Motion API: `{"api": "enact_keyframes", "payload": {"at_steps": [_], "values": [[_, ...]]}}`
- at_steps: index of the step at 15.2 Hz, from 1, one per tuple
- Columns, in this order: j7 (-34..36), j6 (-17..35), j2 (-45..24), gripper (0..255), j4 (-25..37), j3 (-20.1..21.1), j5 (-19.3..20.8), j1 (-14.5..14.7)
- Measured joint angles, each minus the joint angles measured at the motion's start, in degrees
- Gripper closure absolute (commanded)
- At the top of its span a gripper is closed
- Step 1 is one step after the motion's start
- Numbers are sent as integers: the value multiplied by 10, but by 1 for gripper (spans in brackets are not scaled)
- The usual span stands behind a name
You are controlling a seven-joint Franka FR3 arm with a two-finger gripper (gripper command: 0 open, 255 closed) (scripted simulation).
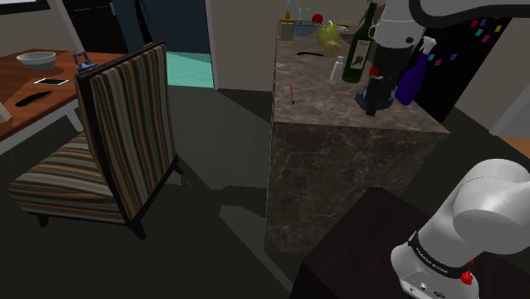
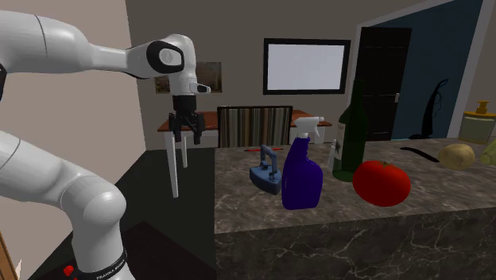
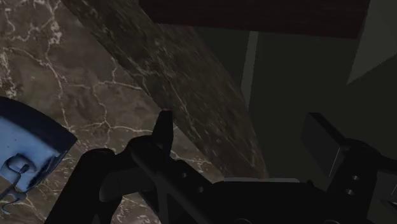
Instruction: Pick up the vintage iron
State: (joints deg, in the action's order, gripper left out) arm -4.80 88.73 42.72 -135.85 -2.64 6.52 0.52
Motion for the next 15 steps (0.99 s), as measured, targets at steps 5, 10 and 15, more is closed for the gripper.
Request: {"api": "enact_keyframes", "payload": {"at_steps": [5,10,15], "values": [[-72,-1,-28,0,29,-42,30,-3],[-191,9,-99,0,91,-106,67,-1],[-311,18,-181,0,167,-165,87,5]]}}
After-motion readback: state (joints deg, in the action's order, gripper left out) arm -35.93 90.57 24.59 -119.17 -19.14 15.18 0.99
